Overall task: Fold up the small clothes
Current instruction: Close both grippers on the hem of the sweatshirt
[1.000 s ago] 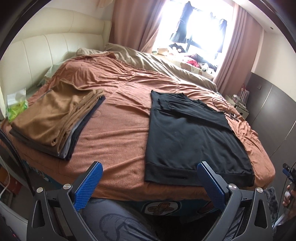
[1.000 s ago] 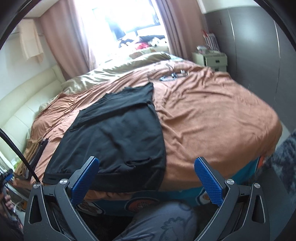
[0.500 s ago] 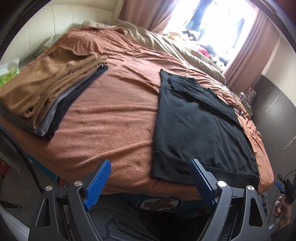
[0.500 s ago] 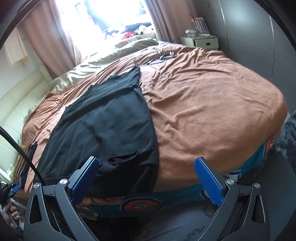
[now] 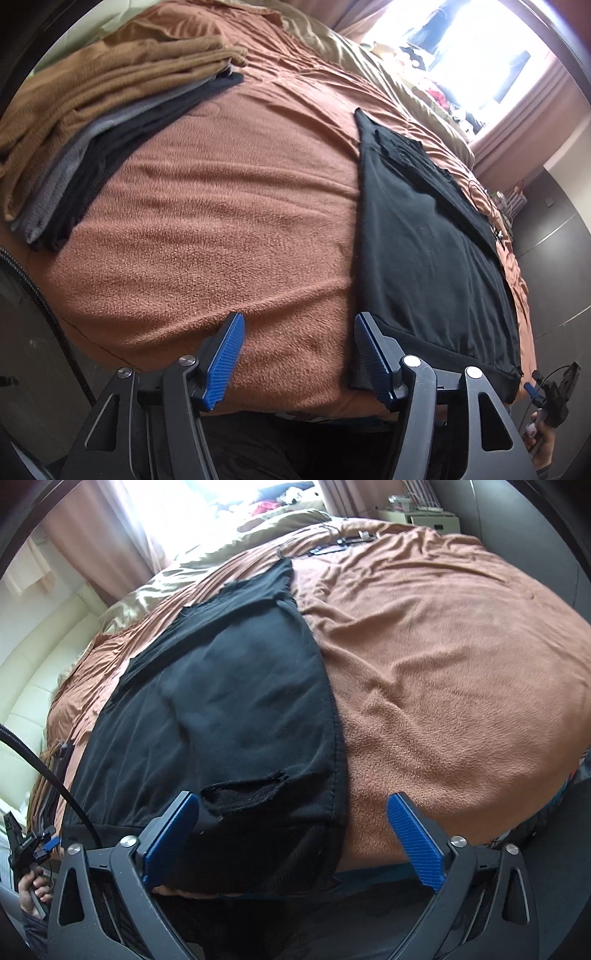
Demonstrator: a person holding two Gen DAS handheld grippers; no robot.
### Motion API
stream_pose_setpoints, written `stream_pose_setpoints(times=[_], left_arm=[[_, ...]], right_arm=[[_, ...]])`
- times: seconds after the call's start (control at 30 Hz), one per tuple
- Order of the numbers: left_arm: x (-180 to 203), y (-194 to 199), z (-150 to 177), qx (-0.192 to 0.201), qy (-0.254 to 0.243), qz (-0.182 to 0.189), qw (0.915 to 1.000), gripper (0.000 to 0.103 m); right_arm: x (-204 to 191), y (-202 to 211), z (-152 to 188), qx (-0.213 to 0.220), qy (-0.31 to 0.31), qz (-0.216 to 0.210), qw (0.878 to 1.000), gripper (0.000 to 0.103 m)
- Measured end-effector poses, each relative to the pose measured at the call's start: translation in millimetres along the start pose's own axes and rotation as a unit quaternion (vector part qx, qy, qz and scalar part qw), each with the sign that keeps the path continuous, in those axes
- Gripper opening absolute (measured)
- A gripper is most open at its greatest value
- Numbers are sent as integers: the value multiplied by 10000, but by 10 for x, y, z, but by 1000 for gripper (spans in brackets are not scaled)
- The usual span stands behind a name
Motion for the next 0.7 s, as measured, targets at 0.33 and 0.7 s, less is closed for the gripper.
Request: stream_pose_setpoints(times=[0.33, 0.7], left_arm=[[246, -270, -49, -291, 115, 568, 9979, 54], [366, -583, -26, -582, 269, 782, 9949, 39]], right_arm=[[96, -198, -67, -194, -449, -319, 9983, 75], [281, -195, 15, -302, -697, -816, 9938, 65]])
Point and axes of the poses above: each gripper's, at about its wrist camera, not at the fingertips, and y roughly against the way its jaws point, x to its right, z to its underside, the point moved 10 cm from there along -y, roughly the way its jaws point, and after that the axes turned 9 degrees about z, right-handed, at the moved point
